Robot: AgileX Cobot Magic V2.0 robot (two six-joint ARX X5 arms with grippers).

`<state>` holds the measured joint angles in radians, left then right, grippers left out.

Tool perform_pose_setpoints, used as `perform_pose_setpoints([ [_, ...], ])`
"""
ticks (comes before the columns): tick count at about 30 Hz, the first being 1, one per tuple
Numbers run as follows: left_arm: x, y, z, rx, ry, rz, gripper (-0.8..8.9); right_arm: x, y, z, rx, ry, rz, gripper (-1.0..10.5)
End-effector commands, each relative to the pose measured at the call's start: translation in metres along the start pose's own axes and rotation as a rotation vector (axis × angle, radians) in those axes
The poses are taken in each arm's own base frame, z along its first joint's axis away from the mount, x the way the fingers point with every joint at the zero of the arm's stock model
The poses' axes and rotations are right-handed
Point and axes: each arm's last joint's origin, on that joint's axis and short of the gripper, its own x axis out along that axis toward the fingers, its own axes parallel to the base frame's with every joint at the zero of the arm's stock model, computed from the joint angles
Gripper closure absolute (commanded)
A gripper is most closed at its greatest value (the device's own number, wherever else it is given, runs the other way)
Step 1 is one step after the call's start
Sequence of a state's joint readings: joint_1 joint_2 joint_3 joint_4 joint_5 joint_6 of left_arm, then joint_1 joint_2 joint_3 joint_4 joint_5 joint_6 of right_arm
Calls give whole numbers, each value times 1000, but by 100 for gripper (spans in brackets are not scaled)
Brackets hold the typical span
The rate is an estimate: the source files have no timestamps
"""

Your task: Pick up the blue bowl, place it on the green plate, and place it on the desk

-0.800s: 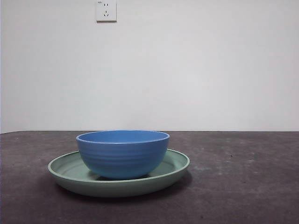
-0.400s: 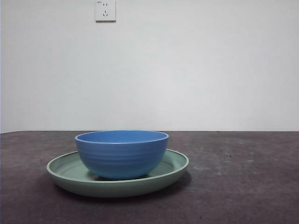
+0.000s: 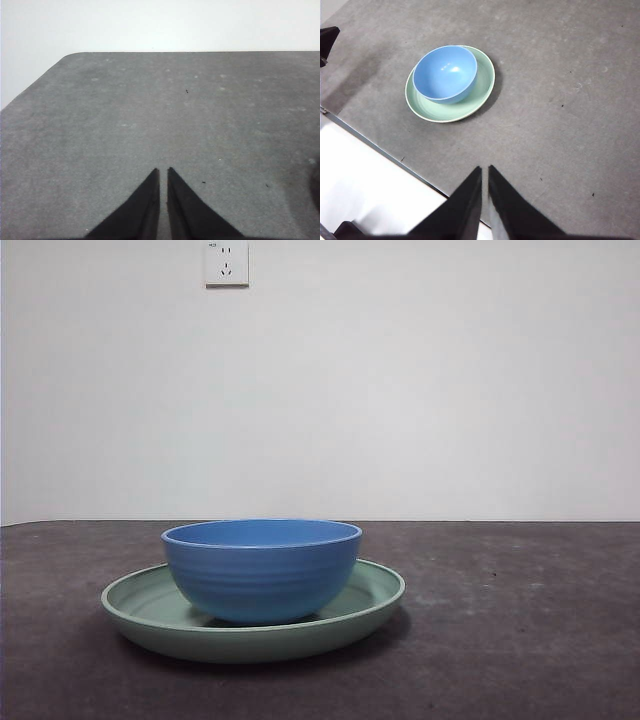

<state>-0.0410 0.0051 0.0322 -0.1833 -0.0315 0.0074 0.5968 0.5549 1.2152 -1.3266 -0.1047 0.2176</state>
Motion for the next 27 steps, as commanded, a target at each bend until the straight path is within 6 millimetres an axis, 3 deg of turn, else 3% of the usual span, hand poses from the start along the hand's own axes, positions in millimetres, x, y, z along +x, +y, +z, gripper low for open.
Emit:
perform_pose_setpoints([
  [1,2,0,-7,5,24,13,789,-3,1,3,-1,-20,11,930],
  [27,2,0,-7,5,24,13,789,3,0,2,4,-32,5,930],
])
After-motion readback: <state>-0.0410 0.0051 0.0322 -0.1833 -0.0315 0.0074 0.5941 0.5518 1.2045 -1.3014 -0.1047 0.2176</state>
